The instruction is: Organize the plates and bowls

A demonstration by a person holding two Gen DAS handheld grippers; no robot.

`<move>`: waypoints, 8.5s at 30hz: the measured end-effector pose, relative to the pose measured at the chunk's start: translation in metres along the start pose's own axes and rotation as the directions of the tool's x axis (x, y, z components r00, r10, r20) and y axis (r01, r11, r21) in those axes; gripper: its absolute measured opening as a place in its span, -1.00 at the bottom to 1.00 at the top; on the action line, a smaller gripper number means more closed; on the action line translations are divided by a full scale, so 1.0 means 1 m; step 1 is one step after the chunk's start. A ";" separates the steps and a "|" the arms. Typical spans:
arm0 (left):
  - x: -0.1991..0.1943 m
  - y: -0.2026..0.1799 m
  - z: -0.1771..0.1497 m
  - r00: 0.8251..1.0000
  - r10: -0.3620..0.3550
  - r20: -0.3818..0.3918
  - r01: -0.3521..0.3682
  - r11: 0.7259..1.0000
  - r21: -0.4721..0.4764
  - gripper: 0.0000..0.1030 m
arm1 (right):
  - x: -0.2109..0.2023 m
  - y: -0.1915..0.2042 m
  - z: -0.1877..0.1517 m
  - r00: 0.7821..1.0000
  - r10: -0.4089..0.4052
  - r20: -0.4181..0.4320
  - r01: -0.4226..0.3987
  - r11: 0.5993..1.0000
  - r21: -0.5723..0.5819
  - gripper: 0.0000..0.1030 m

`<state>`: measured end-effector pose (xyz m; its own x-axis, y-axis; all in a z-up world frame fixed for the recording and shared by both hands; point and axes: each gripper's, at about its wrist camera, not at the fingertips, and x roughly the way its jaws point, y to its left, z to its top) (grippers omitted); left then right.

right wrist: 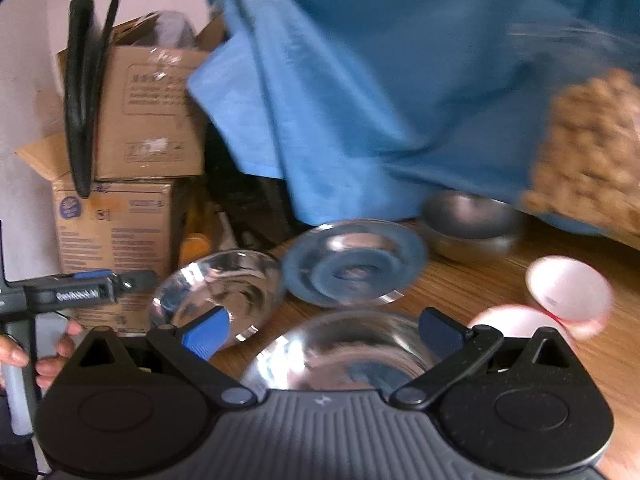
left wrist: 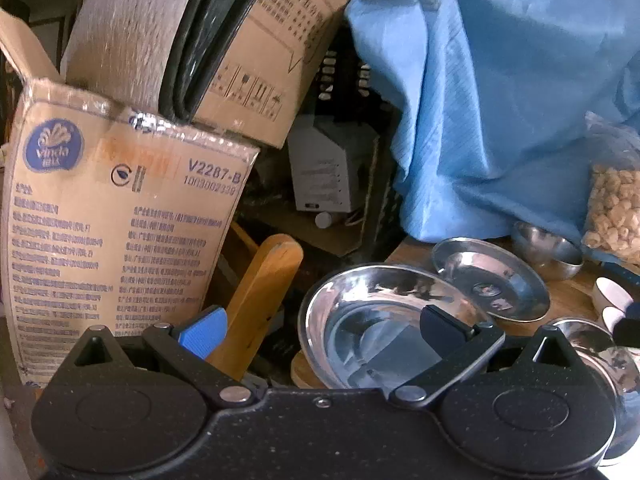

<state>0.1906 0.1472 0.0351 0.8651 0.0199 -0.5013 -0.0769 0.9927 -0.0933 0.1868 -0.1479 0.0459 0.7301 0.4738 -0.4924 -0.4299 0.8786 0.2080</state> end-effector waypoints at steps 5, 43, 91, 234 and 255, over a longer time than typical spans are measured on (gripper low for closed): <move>0.007 0.012 -0.003 0.996 -0.081 -0.021 0.080 0.996 -0.047 0.98 | 0.042 0.021 0.016 0.994 0.094 -0.052 -0.096 0.994 -0.048 0.88; 0.042 0.047 -0.024 0.972 -0.227 -0.065 0.202 0.942 -0.269 -0.69 | 0.127 0.034 0.018 0.958 0.082 -0.273 -0.070 0.996 0.054 -0.61; -0.006 -0.124 -0.048 0.948 -0.301 -0.100 0.313 0.941 0.130 -0.51 | -0.038 -0.041 -0.044 0.981 -0.111 -0.162 0.132 0.984 0.124 -0.61; -0.018 -0.117 0.013 0.947 -0.321 0.020 0.319 0.945 0.070 -0.64 | -0.027 -0.055 0.019 0.994 -0.062 -0.093 0.072 0.991 0.111 -0.49; -0.020 -0.140 -0.031 0.947 -0.300 -0.111 0.312 0.944 0.107 -0.59 | -0.055 -0.060 -0.035 0.982 -0.083 -0.172 0.107 0.985 0.135 -0.47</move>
<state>0.1684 0.0037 0.0318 0.7875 -0.2924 -0.5425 0.2504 0.9562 -0.1519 0.1539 -0.2289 0.0313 0.6608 0.3816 -0.6463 -0.2731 0.9243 0.2666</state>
